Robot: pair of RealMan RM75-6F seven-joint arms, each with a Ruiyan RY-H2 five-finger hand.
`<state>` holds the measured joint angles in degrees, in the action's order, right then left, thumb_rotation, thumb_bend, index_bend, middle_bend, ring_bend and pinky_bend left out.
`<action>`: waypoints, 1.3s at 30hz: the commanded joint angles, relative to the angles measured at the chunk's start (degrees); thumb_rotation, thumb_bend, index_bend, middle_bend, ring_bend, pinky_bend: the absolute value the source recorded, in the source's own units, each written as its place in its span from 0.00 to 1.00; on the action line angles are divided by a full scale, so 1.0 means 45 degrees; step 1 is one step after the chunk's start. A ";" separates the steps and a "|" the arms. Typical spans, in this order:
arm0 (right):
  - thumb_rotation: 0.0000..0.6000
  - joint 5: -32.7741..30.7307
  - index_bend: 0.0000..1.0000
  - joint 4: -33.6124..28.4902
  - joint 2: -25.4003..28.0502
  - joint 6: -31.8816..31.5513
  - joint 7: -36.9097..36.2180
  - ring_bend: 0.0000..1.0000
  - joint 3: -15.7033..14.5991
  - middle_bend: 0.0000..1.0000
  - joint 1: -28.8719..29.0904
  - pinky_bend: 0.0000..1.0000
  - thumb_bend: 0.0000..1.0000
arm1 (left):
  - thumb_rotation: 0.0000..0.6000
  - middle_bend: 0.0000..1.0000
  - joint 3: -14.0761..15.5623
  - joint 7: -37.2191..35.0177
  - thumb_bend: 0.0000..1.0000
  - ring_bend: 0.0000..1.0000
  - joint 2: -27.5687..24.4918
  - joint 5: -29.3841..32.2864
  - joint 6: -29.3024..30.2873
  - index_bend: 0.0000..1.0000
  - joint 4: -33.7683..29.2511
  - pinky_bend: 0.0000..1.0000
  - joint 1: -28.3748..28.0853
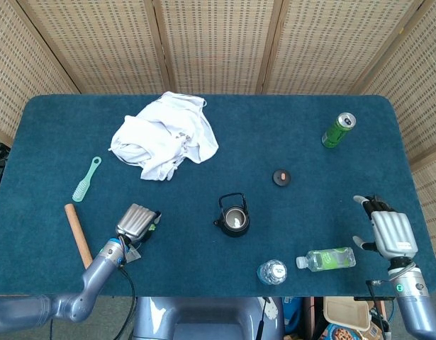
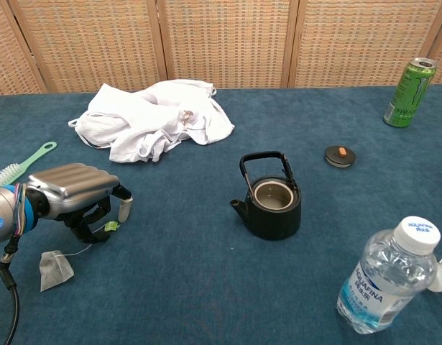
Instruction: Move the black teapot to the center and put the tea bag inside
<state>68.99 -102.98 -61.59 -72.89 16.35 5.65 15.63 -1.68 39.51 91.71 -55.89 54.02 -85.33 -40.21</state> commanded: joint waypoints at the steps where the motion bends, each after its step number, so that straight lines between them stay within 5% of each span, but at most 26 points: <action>1: 0.97 -0.0002 0.24 0.0003 -0.0010 0.0010 -0.0001 0.31 -0.0001 0.31 -0.0007 0.49 0.33 | 1.00 0.84 0.0010 -0.0018 0.40 0.82 -0.0010 0.0042 -0.0002 0.47 -0.0020 0.79 -0.0012; 39: 0.97 -0.0086 0.24 -0.0154 0.0108 0.0198 -0.0006 0.31 0.0080 0.31 0.0003 0.49 0.33 | 1.00 0.85 0.0127 -0.0565 0.52 0.82 -0.0270 -0.0204 0.0450 0.58 -0.0496 0.79 0.0076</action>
<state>68.61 -103.67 -61.11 -72.00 16.33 6.01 15.65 -1.00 37.16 90.55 -56.74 55.92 -87.45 -39.92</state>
